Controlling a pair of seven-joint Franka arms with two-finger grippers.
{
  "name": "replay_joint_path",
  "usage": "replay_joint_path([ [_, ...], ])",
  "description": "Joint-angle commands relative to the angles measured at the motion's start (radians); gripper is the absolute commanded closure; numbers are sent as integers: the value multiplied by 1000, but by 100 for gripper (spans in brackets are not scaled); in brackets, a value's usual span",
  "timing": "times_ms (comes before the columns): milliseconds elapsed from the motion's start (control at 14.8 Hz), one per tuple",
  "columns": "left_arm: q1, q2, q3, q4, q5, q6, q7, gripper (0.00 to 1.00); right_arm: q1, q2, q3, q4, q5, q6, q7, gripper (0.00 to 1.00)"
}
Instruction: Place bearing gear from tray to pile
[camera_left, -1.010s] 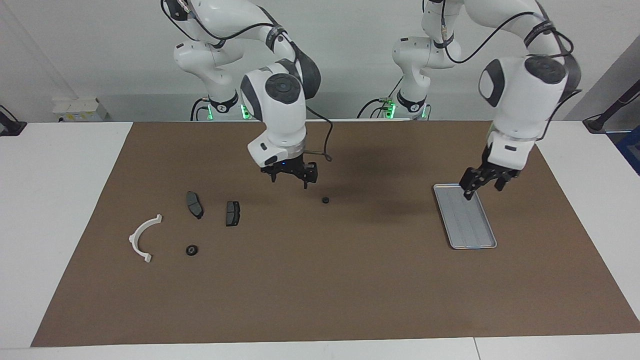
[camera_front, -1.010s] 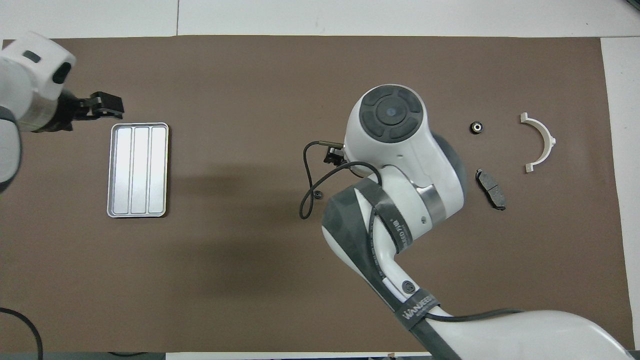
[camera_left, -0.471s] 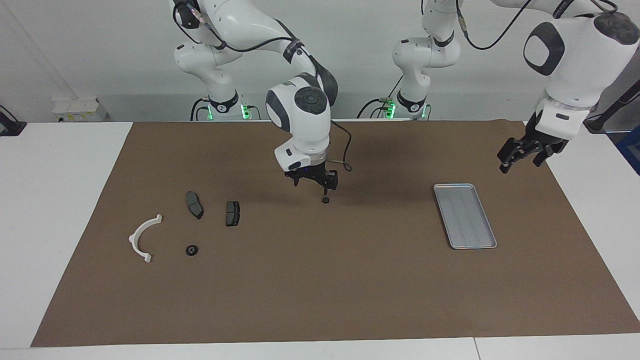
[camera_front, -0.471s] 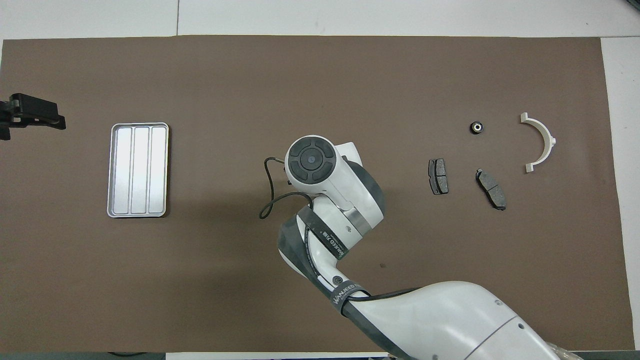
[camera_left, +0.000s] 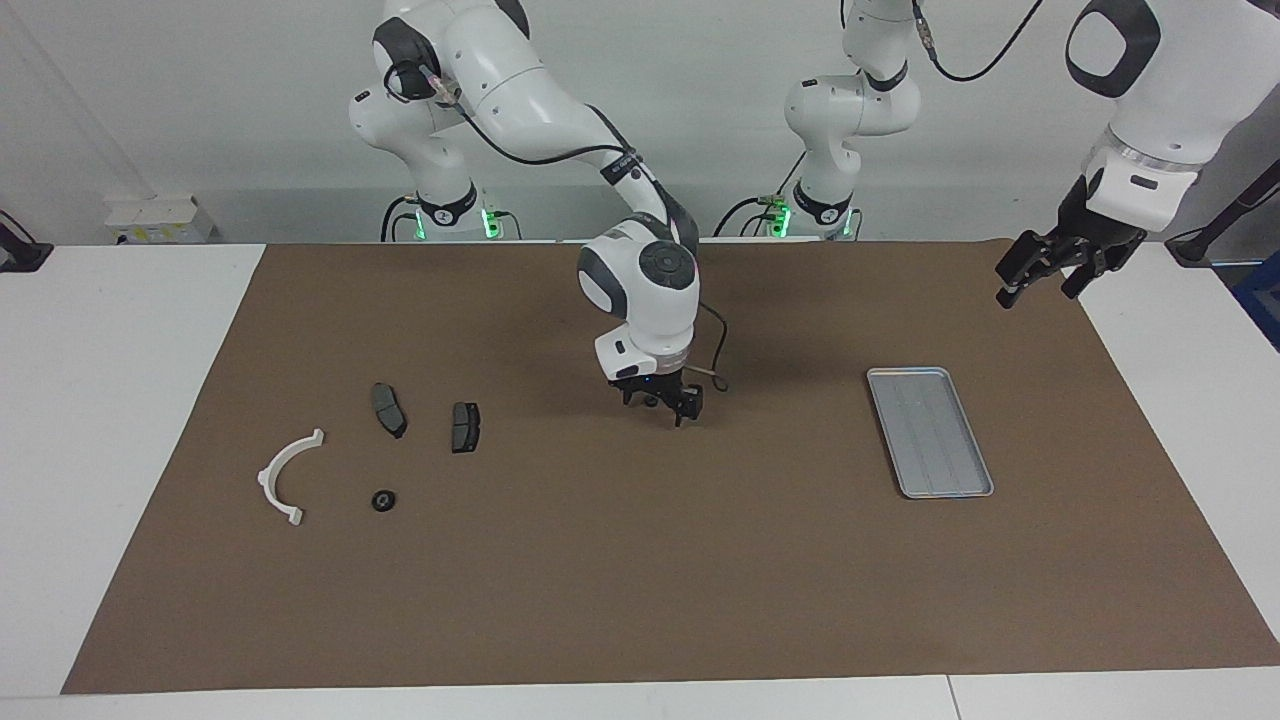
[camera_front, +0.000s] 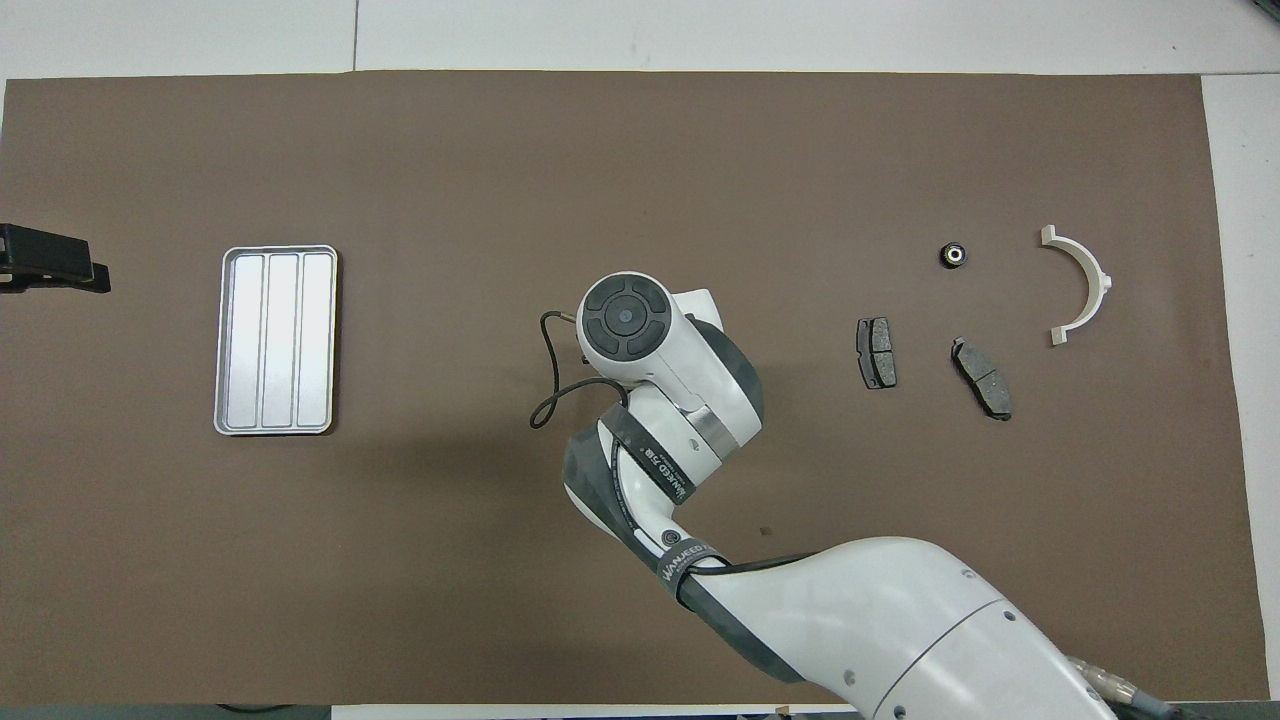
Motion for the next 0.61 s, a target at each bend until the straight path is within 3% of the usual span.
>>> replay_joint_path([
  [0, 2, -22, -6, -17, 12, -30, 15, 2, 0, -6, 7, -5, 0, -18, 39, 4],
  [135, -1, -22, -10, -18, 26, -36, 15, 6, -3, -7, 7, -5, 43, -35, 37, 5],
  [337, -5, -22, -17, -18, 34, -48, 21, 0, -3, -7, 7, -7, 54, -53, 36, 10],
  [539, -19, -19, -26, -4, 35, -74, 56, 0, 2, -7, 7, -7, 72, -52, 36, 23],
])
